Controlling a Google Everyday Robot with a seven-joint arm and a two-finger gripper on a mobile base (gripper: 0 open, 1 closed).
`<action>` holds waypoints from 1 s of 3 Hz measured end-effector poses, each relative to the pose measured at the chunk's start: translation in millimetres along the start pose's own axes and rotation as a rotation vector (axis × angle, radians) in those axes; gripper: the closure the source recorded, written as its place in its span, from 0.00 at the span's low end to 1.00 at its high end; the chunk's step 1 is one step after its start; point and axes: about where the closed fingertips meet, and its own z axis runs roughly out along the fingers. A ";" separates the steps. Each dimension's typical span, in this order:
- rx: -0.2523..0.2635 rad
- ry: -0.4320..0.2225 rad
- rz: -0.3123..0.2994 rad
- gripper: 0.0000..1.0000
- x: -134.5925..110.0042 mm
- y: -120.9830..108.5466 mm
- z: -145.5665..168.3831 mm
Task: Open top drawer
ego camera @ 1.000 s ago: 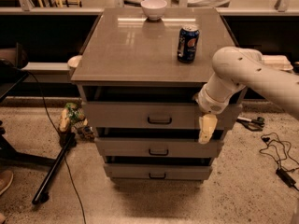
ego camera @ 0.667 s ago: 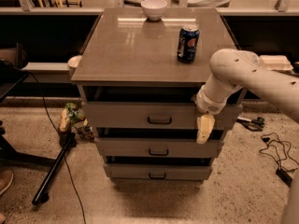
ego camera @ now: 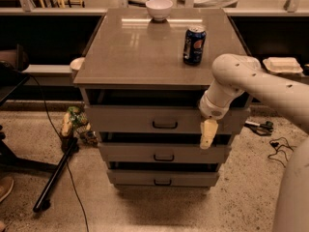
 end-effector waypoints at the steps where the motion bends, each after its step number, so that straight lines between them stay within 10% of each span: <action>1: -0.017 0.008 0.002 0.17 0.3 0.9 7.0; 3: -0.015 0.024 0.019 0.63 5.9 8.0 -7.1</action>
Offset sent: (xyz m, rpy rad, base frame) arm -0.0264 -0.0174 0.0106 -0.0545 0.0345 -0.0274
